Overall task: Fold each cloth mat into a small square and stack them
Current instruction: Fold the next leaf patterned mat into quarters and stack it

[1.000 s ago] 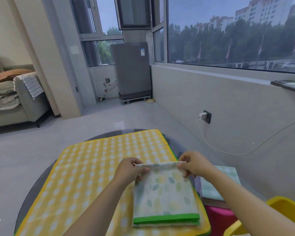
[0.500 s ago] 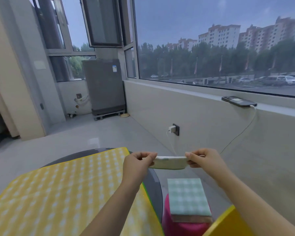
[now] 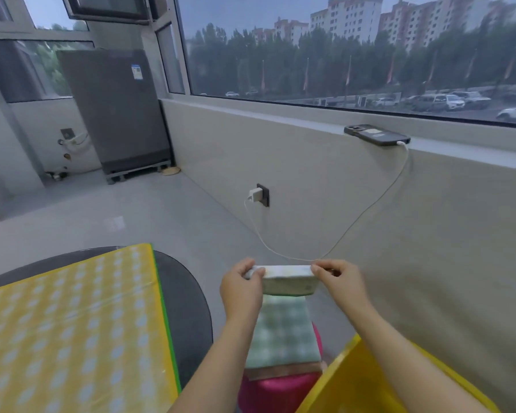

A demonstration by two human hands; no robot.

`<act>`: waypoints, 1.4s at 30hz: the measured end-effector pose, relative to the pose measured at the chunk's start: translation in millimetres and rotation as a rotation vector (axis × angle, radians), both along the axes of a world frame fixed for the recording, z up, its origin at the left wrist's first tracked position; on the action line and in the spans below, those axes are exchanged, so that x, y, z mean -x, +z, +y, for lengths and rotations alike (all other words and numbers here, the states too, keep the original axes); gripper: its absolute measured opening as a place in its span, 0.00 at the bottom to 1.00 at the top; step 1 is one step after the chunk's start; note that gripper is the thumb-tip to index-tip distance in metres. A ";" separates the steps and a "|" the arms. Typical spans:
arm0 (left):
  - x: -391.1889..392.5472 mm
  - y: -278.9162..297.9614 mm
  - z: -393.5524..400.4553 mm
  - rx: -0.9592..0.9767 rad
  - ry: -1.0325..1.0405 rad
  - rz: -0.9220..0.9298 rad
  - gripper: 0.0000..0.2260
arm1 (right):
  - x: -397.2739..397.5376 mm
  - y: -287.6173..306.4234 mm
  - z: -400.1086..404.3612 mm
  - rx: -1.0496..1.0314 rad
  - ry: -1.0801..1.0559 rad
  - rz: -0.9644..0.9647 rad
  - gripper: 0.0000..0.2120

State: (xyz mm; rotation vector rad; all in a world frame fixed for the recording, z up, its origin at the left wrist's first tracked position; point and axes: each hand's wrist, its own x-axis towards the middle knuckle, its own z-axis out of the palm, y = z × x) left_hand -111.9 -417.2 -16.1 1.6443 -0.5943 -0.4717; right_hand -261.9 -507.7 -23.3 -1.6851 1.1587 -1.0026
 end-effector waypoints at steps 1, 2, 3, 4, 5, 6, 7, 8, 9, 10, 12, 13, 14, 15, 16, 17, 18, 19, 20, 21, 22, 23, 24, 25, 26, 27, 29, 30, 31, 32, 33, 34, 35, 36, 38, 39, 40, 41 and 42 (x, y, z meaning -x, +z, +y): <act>0.4 -6.3 -6.3 0.012 0.011 -0.014 0.14 | -2.8 -7.0 -4.9 0.010 -0.010 -0.026 0.06; 1.6 -15.0 -11.5 0.026 0.028 -0.012 0.14 | -5.2 -16.2 -9.3 0.005 -0.015 -0.064 0.08; 3.4 -26.1 -15.2 0.037 0.044 0.003 0.14 | -7.2 -27.4 -11.9 -0.013 -0.015 -0.099 0.09; 5.7 -39.1 -17.5 0.040 0.062 0.017 0.15 | -8.8 -41.4 -12.9 -0.037 -0.011 -0.120 0.10; 8.1 -54.3 -18.2 0.030 0.072 0.025 0.15 | -9.6 -57.1 -11.7 -0.056 -0.002 -0.122 0.11; 10.1 -71.0 -17.1 0.005 0.075 0.027 0.15 | -10.0 -75.0 -9.3 -0.074 0.010 -0.105 0.12; 11.8 -88.8 -14.8 -0.036 0.070 0.028 0.16 | -9.8 -93.3 -5.4 -0.097 0.024 -0.076 0.12; 13.3 -107.4 -11.3 -0.092 0.063 0.022 0.16 | -9.0 -111.5 -1.0 -0.128 0.036 -0.036 0.12; 14.9 -125.6 -6.4 -0.153 0.056 0.003 0.16 | -7.7 -129.3 3.1 -0.166 0.046 0.010 0.12; 16.5 -142.5 -0.8 -0.210 0.047 -0.027 0.17 | -6.2 -144.9 7.0 -0.198 0.053 0.051 0.12; 19.6 -167.6 9.5 -0.277 0.030 -0.083 0.17 | -4.2 -167.6 12.8 -0.217 0.060 0.112 0.12; 20.7 -174.6 12.8 -0.283 0.023 -0.102 0.17 | -4.2 -173.8 14.6 -0.195 0.061 0.139 0.13; 21.6 -179.0 14.4 -0.279 0.020 -0.117 0.17 | -4.9 -177.6 15.5 -0.165 0.059 0.166 0.14; 22.1 -181.5 14.9 -0.275 0.020 -0.129 0.16 | -6.1 -179.4 16.4 -0.135 0.055 0.187 0.15; 22.4 -182.9 14.8 -0.272 0.026 -0.135 0.16 | -7.1 -180.4 17.5 -0.111 0.048 0.200 0.16; 22.4 -183.9 14.5 -0.269 0.033 -0.133 0.16 | -7.9 -180.8 18.9 -0.096 0.041 0.210 0.17; 22.2 -185.0 14.5 -0.266 0.041 -0.126 0.16 | -8.4 -181.1 20.3 -0.084 0.033 0.215 0.18; 21.9 -186.3 14.8 -0.263 0.045 -0.124 0.16 | -8.5 -181.9 22.0 -0.076 0.026 0.218 0.18; 21.4 -187.9 15.6 -0.263 0.045 -0.129 0.16 | -8.1 -183.0 23.9 -0.068 0.021 0.223 0.19; 20.9 -190.0 16.7 -0.264 0.043 -0.141 0.16 | -7.6 -184.2 26.2 -0.059 0.015 0.236 0.19; 20.5 -192.2 18.1 -0.266 0.041 -0.156 0.16 | -7.1 -185.7 28.5 -0.045 0.006 0.249 0.20; 20.3 -194.1 19.5 -0.270 0.039 -0.172 0.17 | -6.7 -186.9 30.8 -0.030 -0.006 0.258 0.20; 20.2 -195.7 21.0 -0.277 0.034 -0.184 0.17 | -6.3 -188.2 33.1 -0.021 -0.020 0.261 0.20; 20.5 -196.9 22.8 -0.284 0.028 -0.192 0.17 | -5.9 -189.2 35.6 -0.019 -0.032 0.259 0.20; 20.8 -198.2 24.5 -0.287 0.022 -0.200 0.17 | -5.6 -190.2 37.7 -0.025 -0.042 0.257 0.20; 21.2 -199.5 26.1 -0.285 0.019 -0.205 0.17 | -5.3 -191.1 39.5 -0.035 -0.049 0.254 0.20; 22.1 -201.9 28.4 -0.276 0.020 -0.205 0.17 | -4.5 -193.4 41.3 -0.055 -0.054 0.254 0.20; 22.5 -203.0 29.1 -0.275 0.021 -0.209 0.17 | -4.1 -194.2 41.7 -0.059 -0.053 0.257 0.20; 22.7 -204.0 29.5 -0.275 0.024 -0.217 0.17 | -3.8 -194.7 41.9 -0.061 -0.050 0.258 0.20; 22.6 -204.7 29.5 -0.276 0.027 -0.225 0.17 | -3.7 -195.0 41.7 -0.062 -0.048 0.260 0.20; 22.5 -205.2 29.2 -0.278 0.030 -0.230 0.17 | -3.7 -195.0 41.3 -0.063 -0.046 0.262 0.20; 22.2 -205.5 28.4 -0.283 0.032 -0.233 0.17 | -3.8 -195.1 40.6 -0.065 -0.044 0.265 0.20; 21.9 -205.8 27.5 -0.291 0.032 -0.236 0.17 | -4.1 -195.0 39.8 -0.064 -0.042 0.269 0.19; 21.7 -206.7 26.4 -0.303 0.032 -0.242 0.17 | -4.7 -194.8 38.9 -0.060 -0.039 0.273 0.19; 21.1 -208.5 23.2 -0.342 0.036 -0.255 0.17 | -5.8 -194.7 36.5 -0.050 -0.031 0.288 0.19; 21.0 -209.1 21.3 -0.366 0.045 -0.263 0.17 | -6.2 -195.0 35.4 -0.050 -0.027 0.296 0.19; 20.9 -209.3 20.1 -0.397 0.054 -0.278 0.16 | -6.5 -195.8 34.4 -0.051 -0.020 0.304 0.19; 20.8 -209.0 19.4 -0.439 0.062 -0.300 0.16 | -6.9 -197.0 33.9 -0.052 -0.013 0.313 0.20; 20.5 -208.7 19.6 -0.488 0.070 -0.325 0.16 | -7.3 -198.8 33.9 -0.052 -0.006 0.327 0.20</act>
